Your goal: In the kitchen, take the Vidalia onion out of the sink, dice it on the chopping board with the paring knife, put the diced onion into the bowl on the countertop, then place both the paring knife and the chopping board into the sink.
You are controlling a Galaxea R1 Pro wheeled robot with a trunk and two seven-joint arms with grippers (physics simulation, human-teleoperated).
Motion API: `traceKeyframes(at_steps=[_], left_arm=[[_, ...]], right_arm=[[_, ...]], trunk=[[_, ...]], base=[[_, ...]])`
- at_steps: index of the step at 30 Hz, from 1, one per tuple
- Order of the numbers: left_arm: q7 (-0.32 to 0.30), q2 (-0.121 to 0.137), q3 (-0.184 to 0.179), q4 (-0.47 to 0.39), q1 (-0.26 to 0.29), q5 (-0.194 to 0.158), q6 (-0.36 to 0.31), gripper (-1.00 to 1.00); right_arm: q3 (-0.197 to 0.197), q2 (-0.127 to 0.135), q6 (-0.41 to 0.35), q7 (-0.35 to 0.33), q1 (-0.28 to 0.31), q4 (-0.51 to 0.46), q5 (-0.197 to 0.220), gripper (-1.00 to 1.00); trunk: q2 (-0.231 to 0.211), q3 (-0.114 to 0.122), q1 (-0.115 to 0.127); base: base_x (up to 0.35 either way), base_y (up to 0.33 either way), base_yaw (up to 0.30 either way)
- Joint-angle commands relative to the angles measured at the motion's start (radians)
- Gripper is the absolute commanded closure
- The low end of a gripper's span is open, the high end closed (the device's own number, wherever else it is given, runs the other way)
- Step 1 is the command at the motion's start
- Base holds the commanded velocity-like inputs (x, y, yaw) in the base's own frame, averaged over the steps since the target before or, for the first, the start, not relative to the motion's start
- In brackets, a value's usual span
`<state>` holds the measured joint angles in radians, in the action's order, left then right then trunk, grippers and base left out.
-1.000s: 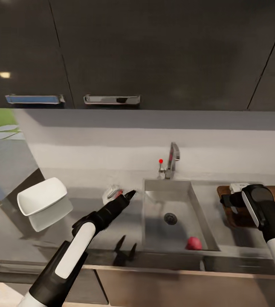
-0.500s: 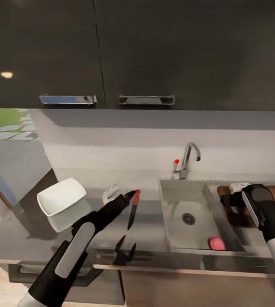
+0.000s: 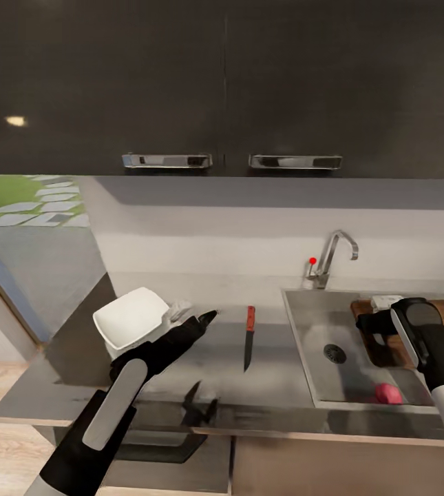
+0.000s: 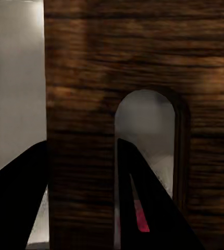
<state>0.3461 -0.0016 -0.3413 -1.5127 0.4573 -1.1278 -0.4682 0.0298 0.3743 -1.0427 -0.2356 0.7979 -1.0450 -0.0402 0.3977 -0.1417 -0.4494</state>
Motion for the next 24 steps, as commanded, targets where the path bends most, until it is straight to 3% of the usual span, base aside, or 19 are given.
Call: traceKeyframes(at_steps=[1, 6, 10, 13, 24], left_arm=[[0.010, 0.003, 0.000, -0.001, -0.001, -0.011, -0.001, -1.00], [0.012, 0.031, 0.001, -0.001, -0.003, -0.063, 0.001, -1.00], [0.013, 0.045, 0.001, -0.001, -0.003, -0.075, 0.002, -1.00], [-0.004, 0.061, 0.018, -0.018, -0.014, -0.084, 0.006, -1.00], [-0.007, 0.062, 0.018, -0.049, -0.014, -0.084, 0.006, -1.00]], right_arm=[[0.001, 0.001, -0.004, -0.005, 0.001, -0.001, -0.012, 1.00], [0.006, 0.004, -0.004, -0.005, 0.001, -0.001, -0.011, 1.00], [0.039, 0.006, -0.004, -0.006, 0.001, 0.000, -0.009, 1.00], [0.051, -0.006, 0.001, -0.008, 0.015, 0.001, 0.010, 1.00], [0.051, -0.006, 0.001, -0.008, 0.015, 0.001, -0.001, 1.00]], trunk=[[0.002, -0.002, -0.001], [0.002, -0.002, -0.001], [0.002, -0.002, -0.001], [0.002, -0.002, -0.001], [0.002, -0.002, -0.001]], base=[[0.000, 0.324, 0.000], [0.000, 0.324, 0.000], [0.000, 0.324, 0.000], [0.000, 0.000, 0.000], [0.000, 0.000, 0.000]])
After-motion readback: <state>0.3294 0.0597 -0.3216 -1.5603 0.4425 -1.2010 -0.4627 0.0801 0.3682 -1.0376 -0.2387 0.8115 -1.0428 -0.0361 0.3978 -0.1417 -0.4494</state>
